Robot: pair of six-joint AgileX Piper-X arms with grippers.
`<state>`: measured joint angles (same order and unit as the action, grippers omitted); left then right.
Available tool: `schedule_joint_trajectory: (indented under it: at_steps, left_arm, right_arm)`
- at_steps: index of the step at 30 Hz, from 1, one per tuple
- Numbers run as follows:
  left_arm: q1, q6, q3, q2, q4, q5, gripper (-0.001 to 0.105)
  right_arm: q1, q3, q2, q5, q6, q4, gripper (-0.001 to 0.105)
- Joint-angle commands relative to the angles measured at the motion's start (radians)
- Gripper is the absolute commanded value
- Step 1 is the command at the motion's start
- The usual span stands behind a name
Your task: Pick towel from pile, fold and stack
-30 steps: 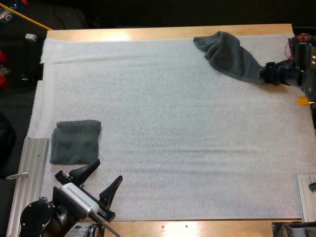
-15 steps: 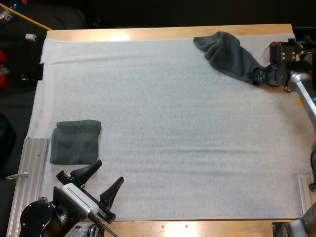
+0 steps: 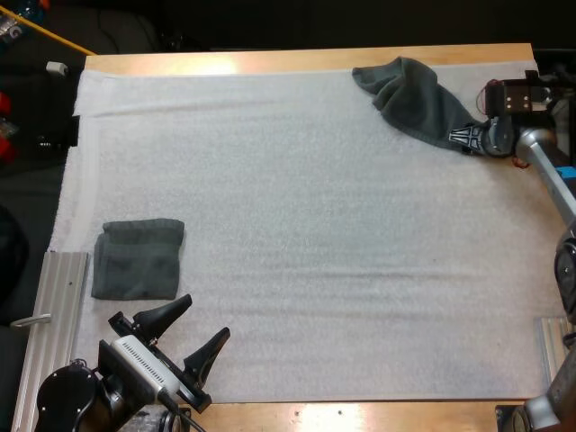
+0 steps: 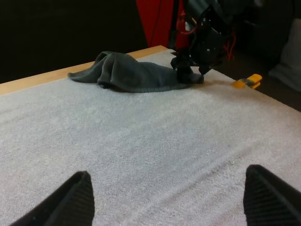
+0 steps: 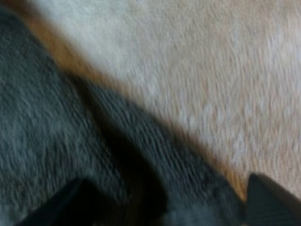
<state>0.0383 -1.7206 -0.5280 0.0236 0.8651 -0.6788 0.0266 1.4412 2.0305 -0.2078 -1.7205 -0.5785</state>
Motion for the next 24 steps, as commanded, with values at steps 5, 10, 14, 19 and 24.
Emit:
schedule_joint_trajectory:
  at_steps: [5,10,14,19,24]
  left_arm:
    - [0.005,-0.009,-0.005,0.002,-0.004,-0.013,0.065]
    - [0.005,-0.009,-0.005,0.002,-0.004,-0.013,0.065]
    - [0.005,-0.009,-0.005,0.002,-0.004,-0.004,0.065]
    - [0.005,-0.009,-0.005,0.002,-0.004,-0.004,0.065]
    - [0.005,-0.009,-0.005,0.002,-0.004,0.008,0.065]
  right_arm:
    - [-0.013,0.010,-0.006,0.049,0.013,-0.035,0.023]
    - [-0.013,0.010,-0.007,0.140,0.013,-0.057,0.001]
    - [-0.009,0.010,-0.034,0.167,0.015,-0.083,0.000]
    - [0.002,0.010,-0.124,0.171,0.002,-0.123,0.000]
    - [0.016,0.010,-0.250,0.198,-0.010,-0.172,0.000]
